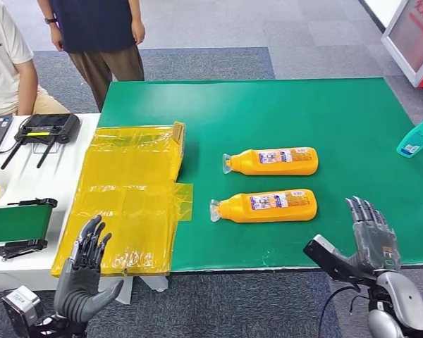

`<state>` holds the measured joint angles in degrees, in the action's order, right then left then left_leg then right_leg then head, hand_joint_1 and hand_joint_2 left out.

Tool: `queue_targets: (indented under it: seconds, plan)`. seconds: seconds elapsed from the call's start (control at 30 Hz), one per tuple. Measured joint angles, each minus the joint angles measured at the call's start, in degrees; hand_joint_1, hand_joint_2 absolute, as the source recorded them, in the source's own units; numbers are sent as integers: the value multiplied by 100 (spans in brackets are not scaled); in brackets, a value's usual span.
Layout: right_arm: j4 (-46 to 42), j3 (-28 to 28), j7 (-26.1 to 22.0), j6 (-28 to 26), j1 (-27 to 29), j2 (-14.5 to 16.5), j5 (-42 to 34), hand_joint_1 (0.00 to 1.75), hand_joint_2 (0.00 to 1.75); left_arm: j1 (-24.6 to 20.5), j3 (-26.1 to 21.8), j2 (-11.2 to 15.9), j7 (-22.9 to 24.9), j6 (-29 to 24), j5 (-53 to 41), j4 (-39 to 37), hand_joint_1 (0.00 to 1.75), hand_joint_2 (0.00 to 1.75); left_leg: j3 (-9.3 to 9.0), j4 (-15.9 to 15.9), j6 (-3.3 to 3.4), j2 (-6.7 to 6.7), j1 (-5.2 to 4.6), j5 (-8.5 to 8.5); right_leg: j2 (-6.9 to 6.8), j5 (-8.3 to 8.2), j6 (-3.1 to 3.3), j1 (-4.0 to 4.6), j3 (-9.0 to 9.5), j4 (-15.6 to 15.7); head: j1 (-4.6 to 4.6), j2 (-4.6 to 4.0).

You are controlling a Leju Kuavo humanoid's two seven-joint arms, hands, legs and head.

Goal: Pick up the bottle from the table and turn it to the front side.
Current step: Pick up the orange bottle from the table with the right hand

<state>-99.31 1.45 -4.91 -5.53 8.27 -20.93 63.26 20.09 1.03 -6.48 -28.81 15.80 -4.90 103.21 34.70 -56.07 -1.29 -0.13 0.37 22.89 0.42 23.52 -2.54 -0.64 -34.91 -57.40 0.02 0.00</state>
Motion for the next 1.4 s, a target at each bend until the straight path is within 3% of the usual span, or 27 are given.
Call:
queue_targets:
  seconds: [0.2, 0.33, 0.73, 1.03, 1.4]
  plan:
    - [574, 563, 115, 783, -993, -457, -41, 0, 175, -195, 0, 4, 0, 53, 116, -184, 0, 175, 1, 0, 9, 1, -1, -12, 0, -8, -7, -1, 0, 0, 0, 0]
    - [1071, 1034, 166, 967, -1645, -617, -90, 0, 175, -287, 1, 5, 0, 77, 198, -284, 0, 175, 0, -1, 12, 0, -1, -18, -1, -10, -9, -1, 0, 0, -1, 0]
    - [1636, 1667, 224, 1076, -2303, -768, -169, 0, 175, -376, 11, 20, 0, 77, 238, -425, 0, 175, 7, -1, 13, 0, -1, -14, 0, -9, -9, -1, -2, -1, 0, 0]
    - [2808, 2650, 271, 1255, -3515, -579, -438, 0, 175, -576, 119, 47, 3, -63, 395, -542, 0, 175, 7, -1, 14, -2, -1, -33, -2, -22, -16, -1, -2, -2, 0, 0]
    - [3808, 3415, 200, 1224, -4057, 187, -627, 0, 175, -822, 347, 61, 81, -59, 478, -684, 0, 175, 7, -1, 11, -2, -1, -36, -3, -26, -9, -1, -6, -3, -1, 0]
